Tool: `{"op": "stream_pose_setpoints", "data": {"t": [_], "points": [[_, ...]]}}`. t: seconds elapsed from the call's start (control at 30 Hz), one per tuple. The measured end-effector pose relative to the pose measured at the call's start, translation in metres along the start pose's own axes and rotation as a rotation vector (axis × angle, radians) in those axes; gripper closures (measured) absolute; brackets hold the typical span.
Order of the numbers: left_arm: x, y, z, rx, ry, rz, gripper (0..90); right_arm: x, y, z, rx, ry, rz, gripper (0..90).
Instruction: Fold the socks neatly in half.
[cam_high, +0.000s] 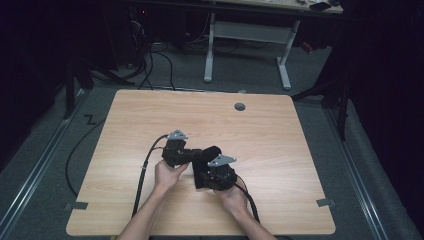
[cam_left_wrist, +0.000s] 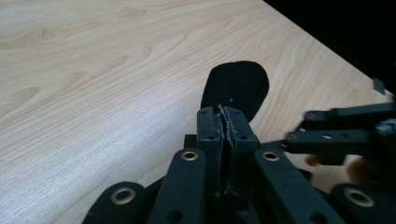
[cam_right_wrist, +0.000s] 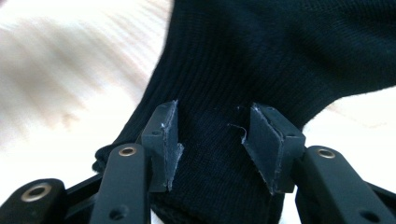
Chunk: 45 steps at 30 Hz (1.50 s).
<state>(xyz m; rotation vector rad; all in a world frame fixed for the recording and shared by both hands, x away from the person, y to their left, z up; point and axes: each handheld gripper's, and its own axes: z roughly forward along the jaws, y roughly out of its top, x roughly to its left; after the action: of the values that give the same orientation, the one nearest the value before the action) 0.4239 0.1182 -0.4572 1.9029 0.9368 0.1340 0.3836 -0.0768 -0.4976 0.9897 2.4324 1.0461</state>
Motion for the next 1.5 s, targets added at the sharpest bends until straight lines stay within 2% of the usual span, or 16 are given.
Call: {"op": "stream_pose_setpoints", "data": {"t": [0.1, 0.17, 0.27, 0.33, 0.4, 0.43, 0.5, 0.57, 0.67, 0.8, 1.07, 1.3, 1.33, 1.37, 1.4, 1.5], "points": [[0.001, 0.000, 0.001, -0.010, 0.002, 0.005, 86.5, -0.002, 0.004, 0.006, -0.005, -0.016, 0.008, 53.3], [0.003, -0.001, 0.002, -0.023, 0.007, -0.009, 86.5, -0.002, 0.007, 0.006, 0.000, -0.008, 0.008, 52.8], [0.005, -0.001, 0.004, -0.037, 0.007, -0.016, 86.4, -0.002, 0.005, -0.009, -0.056, 0.012, 0.017, 51.9], [0.004, -0.001, 0.005, -0.041, 0.008, -0.010, 86.4, 0.000, -0.004, -0.029, -0.090, 0.033, 0.036, 50.0], [0.003, 0.000, 0.007, -0.055, -0.003, -0.001, 86.4, 0.001, -0.009, -0.033, -0.082, 0.041, 0.037, 49.0], [0.003, 0.000, 0.007, -0.055, -0.003, -0.001, 86.5, 0.001, -0.009, -0.033, -0.082, 0.041, 0.037, 49.0], [0.004, -0.001, 0.007, -0.049, -0.006, 0.001, 86.4, 0.000, -0.015, -0.027, -0.038, 0.021, 0.028, 47.5], [0.003, -0.001, 0.004, -0.054, -0.013, 0.012, 86.4, -0.001, -0.018, -0.025, -0.030, 0.030, 0.055, 47.2], [0.001, 0.001, -0.002, -0.069, -0.023, 0.018, 86.5, -0.003, -0.019, -0.020, -0.009, 0.042, 0.057, 46.4], [0.002, 0.003, -0.008, -0.065, -0.018, 0.000, 86.5, -0.008, -0.017, -0.015, 0.004, 0.060, 0.067, 46.3], [0.000, 0.003, -0.019, -0.065, -0.005, 0.015, 86.4, -0.011, -0.014, -0.006, -0.030, 0.045, 0.063, 46.3], [-0.017, 0.003, -0.024, -0.048, -0.007, 0.080, 86.4, -0.012, -0.015, -0.004, -0.040, 0.037, 0.070, 46.4], [-0.019, 0.003, -0.025, -0.052, -0.011, 0.083, 86.4, -0.012, -0.015, -0.003, -0.042, 0.033, 0.068, 46.6], [-0.021, 0.002, -0.025, -0.053, -0.017, 0.086, 86.4, -0.010, -0.016, -0.003, -0.033, 0.002, 0.035, 48.3], [-0.024, 0.001, -0.026, -0.052, -0.015, 0.098, 86.3, -0.003, -0.018, -0.002, -0.049, -0.063, -0.024, 48.7], [-0.027, -0.001, -0.026, -0.055, -0.015, 0.108, 86.3, -0.007, -0.019, -0.002, -0.045, -0.038, -0.010, 49.3]]}}
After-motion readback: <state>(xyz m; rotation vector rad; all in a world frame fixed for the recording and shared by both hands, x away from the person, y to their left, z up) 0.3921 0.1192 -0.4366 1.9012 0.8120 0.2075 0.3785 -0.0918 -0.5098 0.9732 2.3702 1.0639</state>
